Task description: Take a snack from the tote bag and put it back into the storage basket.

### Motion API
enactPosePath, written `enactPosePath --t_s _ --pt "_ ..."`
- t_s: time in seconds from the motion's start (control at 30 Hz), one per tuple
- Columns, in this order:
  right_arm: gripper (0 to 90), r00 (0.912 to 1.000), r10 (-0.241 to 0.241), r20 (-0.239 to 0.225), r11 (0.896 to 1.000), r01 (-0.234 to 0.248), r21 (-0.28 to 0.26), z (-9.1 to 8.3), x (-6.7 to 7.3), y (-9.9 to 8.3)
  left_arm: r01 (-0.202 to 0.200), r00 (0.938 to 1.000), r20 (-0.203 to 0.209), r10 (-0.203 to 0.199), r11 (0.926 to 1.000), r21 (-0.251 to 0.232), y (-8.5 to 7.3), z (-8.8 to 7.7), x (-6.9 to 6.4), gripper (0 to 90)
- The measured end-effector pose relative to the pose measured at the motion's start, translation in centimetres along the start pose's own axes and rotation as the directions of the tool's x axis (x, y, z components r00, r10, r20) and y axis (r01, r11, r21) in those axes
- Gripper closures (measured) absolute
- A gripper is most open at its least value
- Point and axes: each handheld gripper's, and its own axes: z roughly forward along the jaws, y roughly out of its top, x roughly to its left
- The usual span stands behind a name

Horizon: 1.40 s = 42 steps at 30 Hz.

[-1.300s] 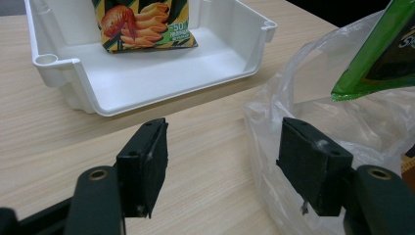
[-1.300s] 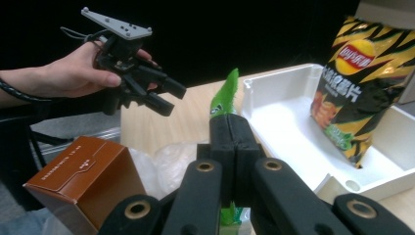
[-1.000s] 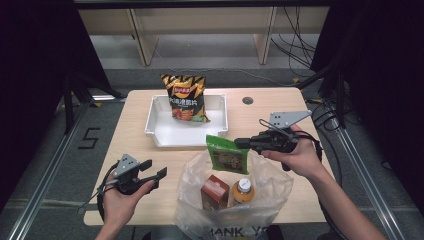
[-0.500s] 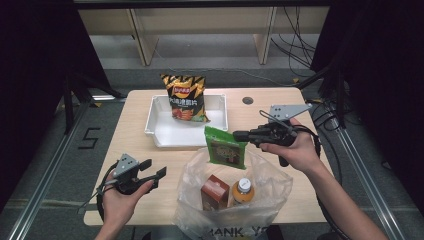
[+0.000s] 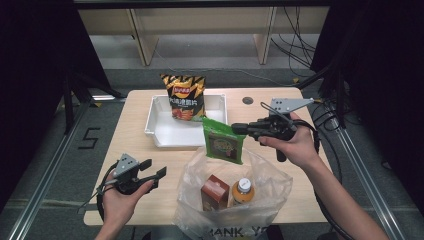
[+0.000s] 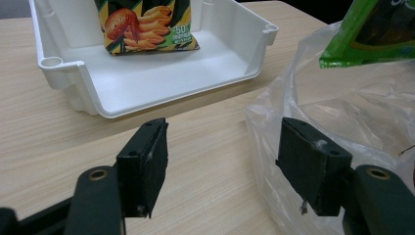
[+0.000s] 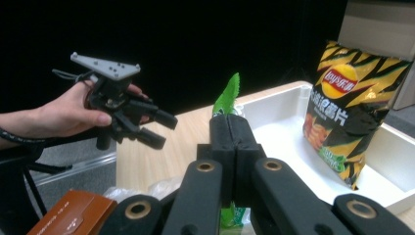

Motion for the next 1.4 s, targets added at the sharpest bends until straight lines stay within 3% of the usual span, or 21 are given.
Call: enactPosePath --t_s 0.17,0.27,0.37,0.6,0.67,1.2,1.37,1.4 --pt "90.0 0.9997 0.024 0.003 1.000 -0.024 -0.005 -0.1 0.1 0.6 0.014 0.9999 -0.001 -0.014 0.9999 -0.003 0.0 0.0 0.0 35.1" --pt "90.0 0.9996 0.029 0.000 1.000 -0.029 -0.012 -0.1 0.1 0.8 0.000 1.0000 -0.001 0.000 1.0000 0.001 0.0 -0.1 0.0 35.1" --pt "90.0 0.9999 0.002 0.017 0.999 -0.001 -0.034 0.0 -0.1 1.0 0.000 1.0000 -0.002 0.000 1.0000 0.001 0.0 -0.1 0.0 35.1" --pt "90.0 0.9994 0.034 0.008 0.999 -0.034 -0.036 0.3 -0.1 1.6 -0.001 1.0000 0.001 0.001 1.0000 0.000 0.0 0.0 0.0 35.2" --pt "90.0 0.9998 0.014 0.014 0.999 -0.014 -0.049 0.6 -0.3 1.8 0.001 1.0000 0.002 -0.001 1.0000 -0.001 0.0 0.0 0.0 35.1" --pt "90.0 0.9995 0.030 0.014 0.998 -0.029 -0.059 1.5 -0.7 2.9 0.002 1.0000 0.000 -0.002 1.0000 0.002 -0.1 0.0 0.0 35.2" --pt "90.0 0.9994 0.010 0.033 0.997 -0.007 -0.082 1.9 -1.0 3.5 0.001 1.0000 0.003 -0.001 1.0000 -0.001 -0.1 0.0 0.0 35.2" --pt "90.0 0.9990 0.034 0.027 0.997 -0.032 -0.074 1.9 -0.8 3.6 0.001 1.0000 0.003 -0.001 1.0000 -0.001 -0.1 0.0 0.0 35.2"
